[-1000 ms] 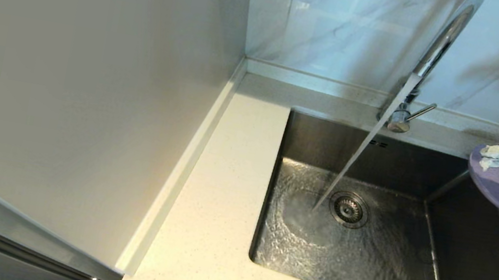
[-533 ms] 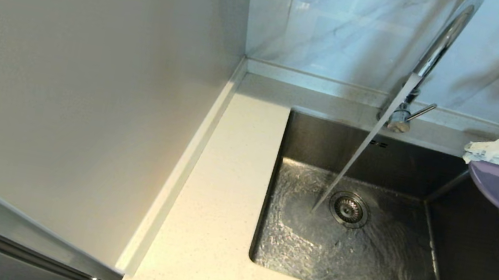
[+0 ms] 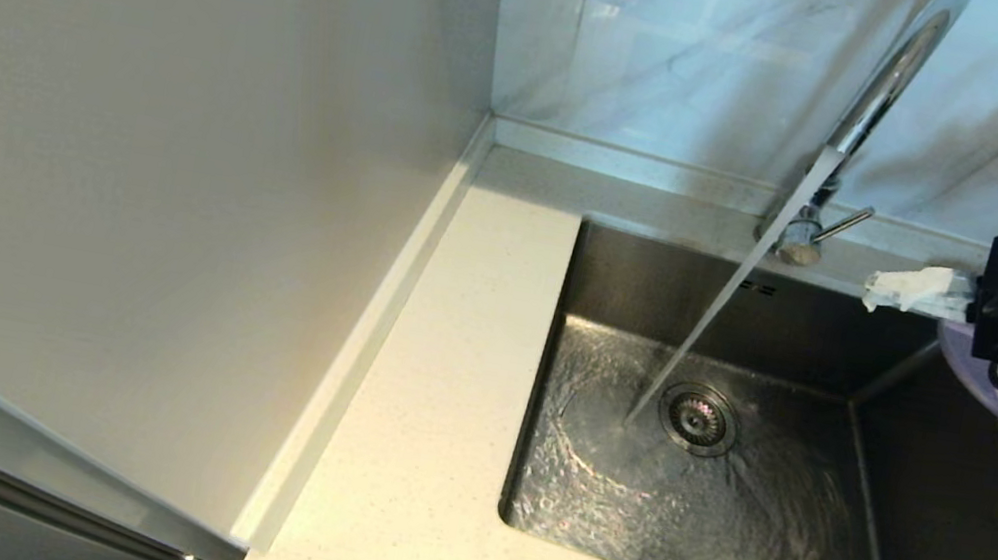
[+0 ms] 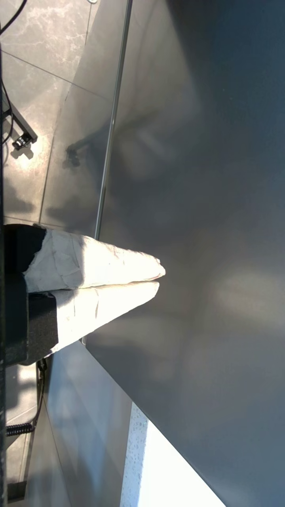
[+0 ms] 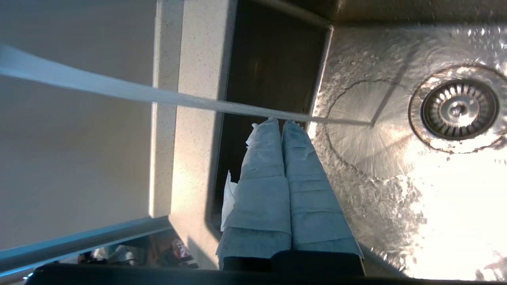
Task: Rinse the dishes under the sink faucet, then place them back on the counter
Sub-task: Turn off the faucet
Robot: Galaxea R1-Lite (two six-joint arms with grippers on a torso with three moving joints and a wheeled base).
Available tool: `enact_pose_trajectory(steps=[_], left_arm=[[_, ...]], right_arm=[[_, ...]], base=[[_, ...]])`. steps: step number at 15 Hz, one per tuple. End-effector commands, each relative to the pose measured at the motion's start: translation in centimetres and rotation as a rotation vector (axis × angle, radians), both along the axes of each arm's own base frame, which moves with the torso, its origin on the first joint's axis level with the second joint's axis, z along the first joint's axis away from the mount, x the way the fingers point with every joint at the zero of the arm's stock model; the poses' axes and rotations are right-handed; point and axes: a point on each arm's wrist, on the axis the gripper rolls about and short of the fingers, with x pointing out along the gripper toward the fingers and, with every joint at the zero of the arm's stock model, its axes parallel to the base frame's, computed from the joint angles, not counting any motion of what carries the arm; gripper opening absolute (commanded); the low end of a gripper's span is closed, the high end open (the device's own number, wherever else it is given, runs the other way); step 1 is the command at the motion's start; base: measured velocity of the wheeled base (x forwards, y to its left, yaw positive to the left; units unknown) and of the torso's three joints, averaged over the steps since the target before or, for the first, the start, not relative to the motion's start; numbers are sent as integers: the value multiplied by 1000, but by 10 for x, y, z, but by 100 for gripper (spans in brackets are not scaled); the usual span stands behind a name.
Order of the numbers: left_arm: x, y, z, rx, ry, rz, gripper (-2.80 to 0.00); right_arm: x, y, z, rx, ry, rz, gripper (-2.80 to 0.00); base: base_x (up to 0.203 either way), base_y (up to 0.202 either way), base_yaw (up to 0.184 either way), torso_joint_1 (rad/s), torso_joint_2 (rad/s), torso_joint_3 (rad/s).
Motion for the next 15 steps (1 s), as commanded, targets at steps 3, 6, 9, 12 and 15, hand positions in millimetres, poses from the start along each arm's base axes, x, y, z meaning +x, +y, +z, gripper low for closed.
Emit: enact_pose_trajectory(steps=[3, 6, 9, 12, 15], left_arm=[[0, 0, 0, 0, 0, 0, -280], [0, 0, 0, 0, 0, 0, -280], [0, 0, 0, 0, 0, 0, -280], [0, 0, 0, 0, 0, 0, -280], [0, 0, 0, 0, 0, 0, -280]], right_arm=[[23, -3, -10, -4, -49, 8, -280], [37, -6, -5, 11, -96, -17, -280], [52, -2, 0, 42, -140, -57, -280], [59, -1, 1, 54, -151, -60, -280], [64, -2, -1, 43, -154, -90, -280]], base=[[0, 0, 0, 0, 0, 0], [0, 0, 0, 0, 0, 0], [0, 0, 0, 0, 0, 0], [0, 0, 0, 0, 0, 0], [0, 0, 0, 0, 0, 0]])
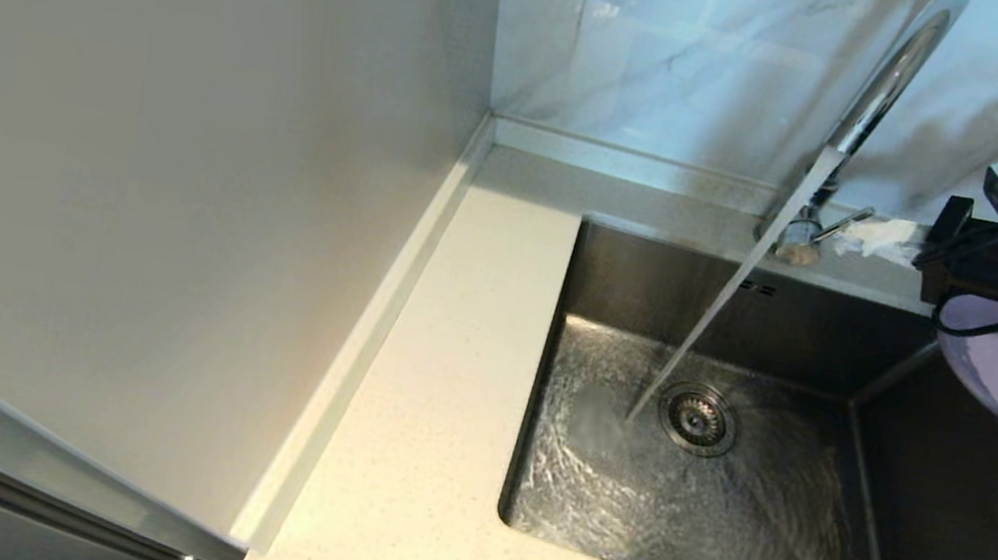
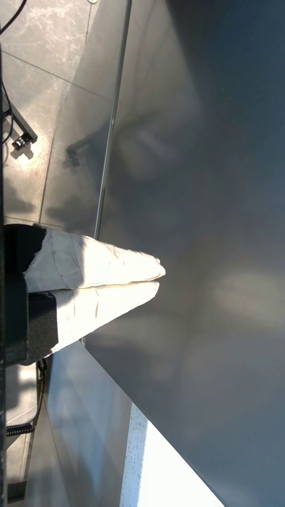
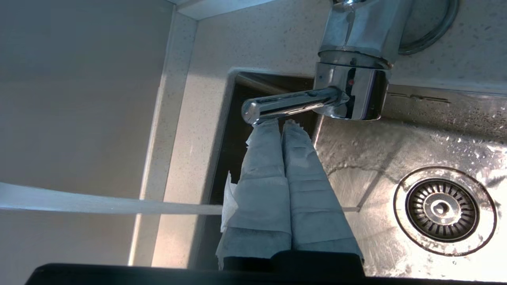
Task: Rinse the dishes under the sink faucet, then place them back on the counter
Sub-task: Turn off the faucet
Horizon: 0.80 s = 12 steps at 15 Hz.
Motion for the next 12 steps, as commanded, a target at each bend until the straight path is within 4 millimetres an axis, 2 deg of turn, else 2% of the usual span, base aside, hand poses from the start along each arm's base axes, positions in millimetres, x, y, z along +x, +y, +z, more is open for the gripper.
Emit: enact_pose_trajectory(steps=[1, 6, 12], left_arm=[[0, 0, 0, 0, 0, 0, -280], [0, 0, 0, 0, 0, 0, -280], [0, 0, 0, 0, 0, 0, -280]], right_arm=[[4, -2, -2, -12, -9, -53, -280], [9, -2, 9, -45, -144, -87, -280], [-7, 1, 26, -58, -181, -104, -280]], base=[[0, 0, 0, 0, 0, 0], [0, 0, 0, 0, 0, 0], [0, 0, 0, 0, 0, 0]])
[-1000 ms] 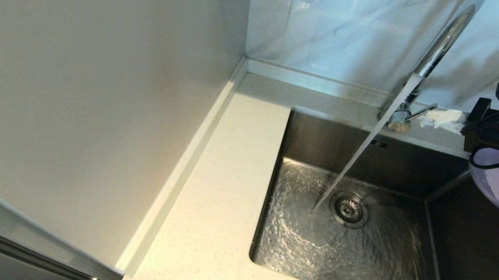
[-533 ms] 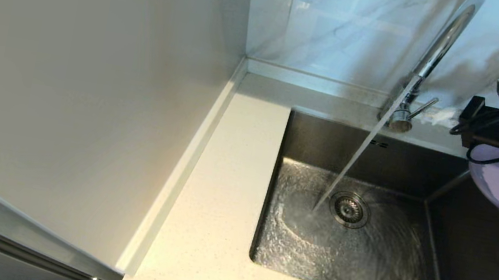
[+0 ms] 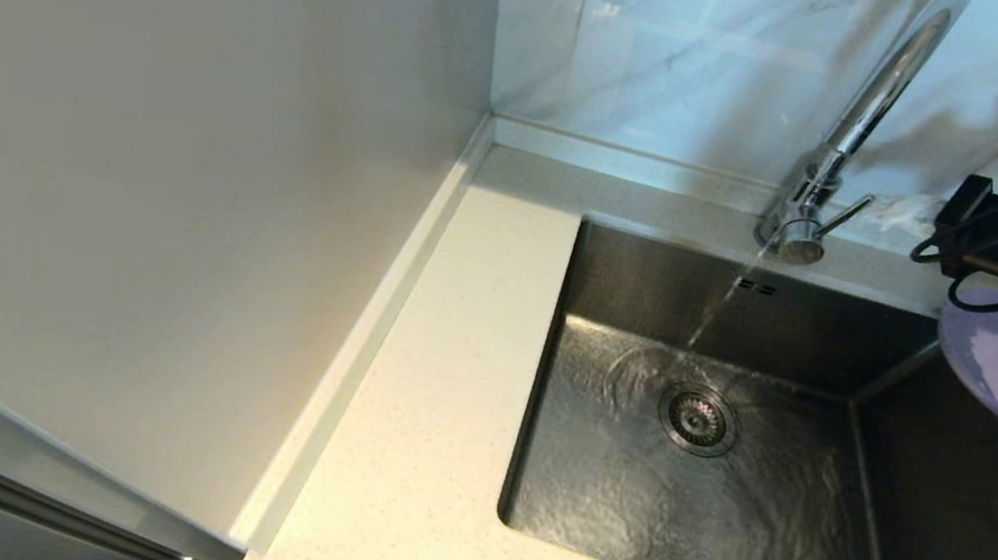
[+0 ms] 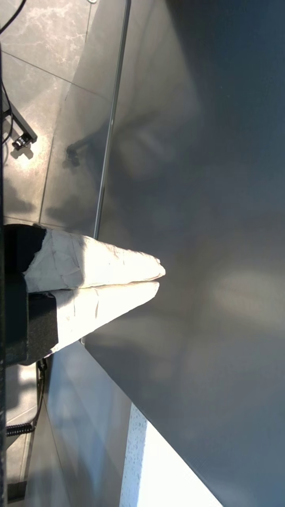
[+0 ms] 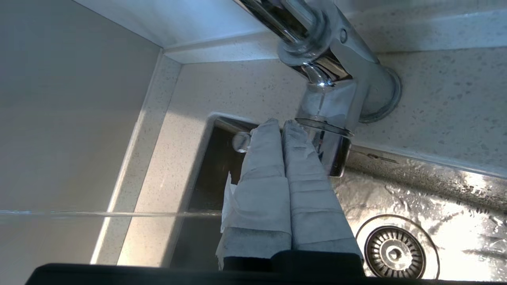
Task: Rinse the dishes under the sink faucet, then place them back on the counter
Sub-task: Turn off the faucet
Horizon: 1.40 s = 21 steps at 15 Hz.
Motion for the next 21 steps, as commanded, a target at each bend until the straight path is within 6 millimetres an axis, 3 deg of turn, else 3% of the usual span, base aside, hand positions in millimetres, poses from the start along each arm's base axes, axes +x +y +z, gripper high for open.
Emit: enact_pose_trajectory(steps=[1, 7, 12, 14, 18, 21], left_arm=[[0, 0, 0, 0, 0, 0, -280], [0, 0, 0, 0, 0, 0, -280], [0, 0, 0, 0, 0, 0, -280], [0, 0, 0, 0, 0, 0, -280], [0, 0, 0, 0, 0, 0, -280], [0, 0, 0, 0, 0, 0, -280]], right_arm=[[-11, 2, 9, -2, -9, -33, -280], [-21, 5, -3, -38, 53, -88, -280], [-11, 26, -12, -53, 70, -3, -280], [-7, 29, -12, -48, 60, 31, -280], [8, 32, -9, -78, 21, -126, -280], [2, 32, 3, -64, -26, -132, -280]], base=[[0, 0, 0, 0, 0, 0], [0, 0, 0, 0, 0, 0], [0, 0, 0, 0, 0, 0], [0, 0, 0, 0, 0, 0], [0, 0, 0, 0, 0, 0], [0, 0, 0, 0, 0, 0]])
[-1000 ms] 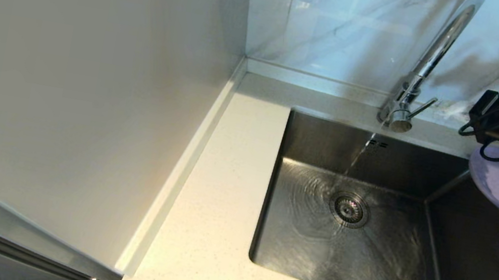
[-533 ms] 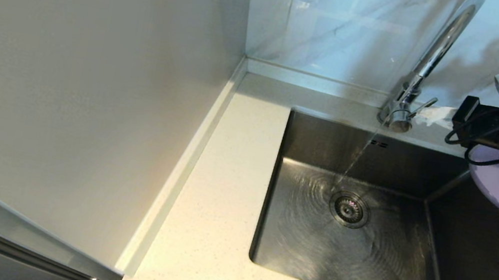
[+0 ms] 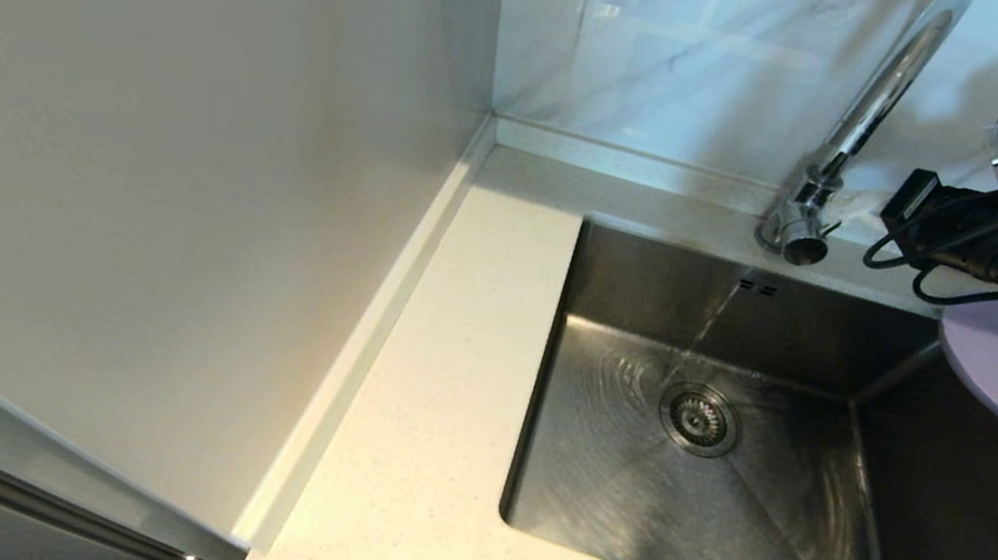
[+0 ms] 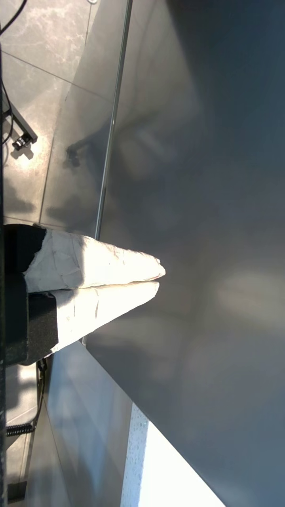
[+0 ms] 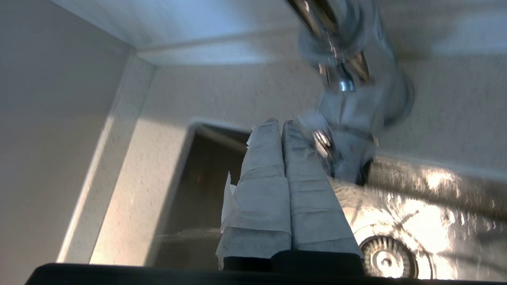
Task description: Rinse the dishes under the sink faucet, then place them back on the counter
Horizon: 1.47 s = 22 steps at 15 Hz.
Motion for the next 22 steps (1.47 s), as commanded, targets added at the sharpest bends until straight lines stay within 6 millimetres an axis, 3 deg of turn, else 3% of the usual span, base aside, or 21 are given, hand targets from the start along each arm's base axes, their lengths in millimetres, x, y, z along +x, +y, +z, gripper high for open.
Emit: enact_pose_trajectory(steps=[1, 8, 11, 14, 16, 18, 22], left_arm=[[0, 0, 0, -1, 0, 0, -280], [0, 0, 0, -1, 0, 1, -280], [0, 0, 0, -1, 0, 1, -280], [0, 0, 0, -1, 0, 1, -280], [0, 0, 0, -1, 0, 1, -280], [0, 0, 0, -1, 0, 1, -280], [0, 0, 0, -1, 0, 1, -280]], right_arm=[[-7, 1, 9, 19, -13, 2, -280], [-58, 9, 50, 44, -72, 69, -280], [-102, 8, 77, 38, -96, 40, -280], [-162, 3, 92, -24, 49, -103, -280], [-199, 2, 92, -200, 145, -426, -280], [-251, 6, 87, -422, 209, -703, -280], [-362, 26, 68, -645, 134, -916, -280]], base=[[0, 0, 0, 0, 0, 0], [0, 0, 0, 0, 0, 0], [0, 0, 0, 0, 0, 0], [0, 0, 0, 0, 0, 0], [0, 0, 0, 0, 0, 0], [0, 0, 0, 0, 0, 0], [0, 0, 0, 0, 0, 0]])
